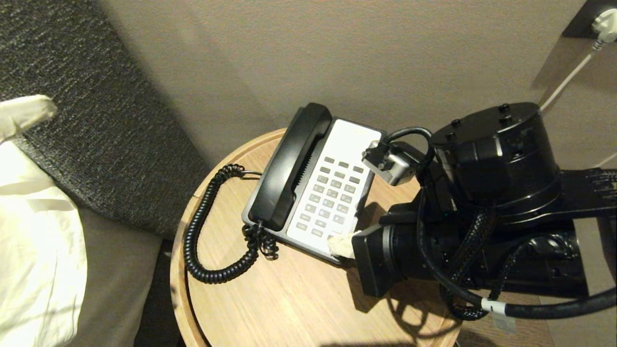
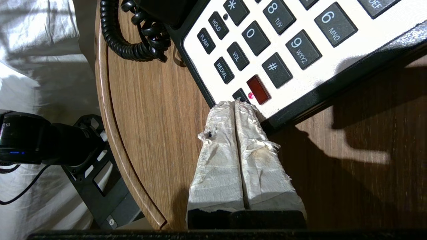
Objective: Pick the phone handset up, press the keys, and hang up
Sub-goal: End the call using the dial pad
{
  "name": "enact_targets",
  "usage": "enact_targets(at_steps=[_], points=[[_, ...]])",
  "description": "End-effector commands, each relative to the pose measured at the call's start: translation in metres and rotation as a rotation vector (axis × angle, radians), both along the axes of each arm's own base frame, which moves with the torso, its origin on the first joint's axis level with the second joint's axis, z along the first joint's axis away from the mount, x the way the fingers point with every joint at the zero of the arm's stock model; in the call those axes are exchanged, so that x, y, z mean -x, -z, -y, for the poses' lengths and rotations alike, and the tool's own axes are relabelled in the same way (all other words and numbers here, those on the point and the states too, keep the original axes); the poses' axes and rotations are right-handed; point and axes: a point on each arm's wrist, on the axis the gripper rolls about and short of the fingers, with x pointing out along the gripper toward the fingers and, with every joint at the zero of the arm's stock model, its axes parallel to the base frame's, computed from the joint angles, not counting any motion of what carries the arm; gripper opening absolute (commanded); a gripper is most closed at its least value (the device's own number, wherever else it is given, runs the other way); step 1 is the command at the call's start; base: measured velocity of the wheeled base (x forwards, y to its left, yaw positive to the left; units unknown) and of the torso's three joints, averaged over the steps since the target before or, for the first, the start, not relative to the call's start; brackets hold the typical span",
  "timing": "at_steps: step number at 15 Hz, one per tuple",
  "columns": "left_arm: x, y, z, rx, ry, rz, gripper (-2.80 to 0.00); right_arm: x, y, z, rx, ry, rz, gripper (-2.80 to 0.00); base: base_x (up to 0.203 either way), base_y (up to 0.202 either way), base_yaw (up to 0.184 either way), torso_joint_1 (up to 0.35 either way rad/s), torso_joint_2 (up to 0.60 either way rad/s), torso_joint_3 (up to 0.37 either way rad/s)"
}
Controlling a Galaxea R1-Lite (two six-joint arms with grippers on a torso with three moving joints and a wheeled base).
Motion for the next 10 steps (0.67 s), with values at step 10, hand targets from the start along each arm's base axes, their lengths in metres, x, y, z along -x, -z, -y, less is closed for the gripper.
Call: enact_targets(at_steps=[10], points=[[-0.0008,0.0029,0.0007,0.013,0.000,-0.018,-2.80,0.0039,-0.0084,0.0060,-0.018,0.017,0.023,-2.80,0.000,0.000,0.000,0.000,0.00,0.000]])
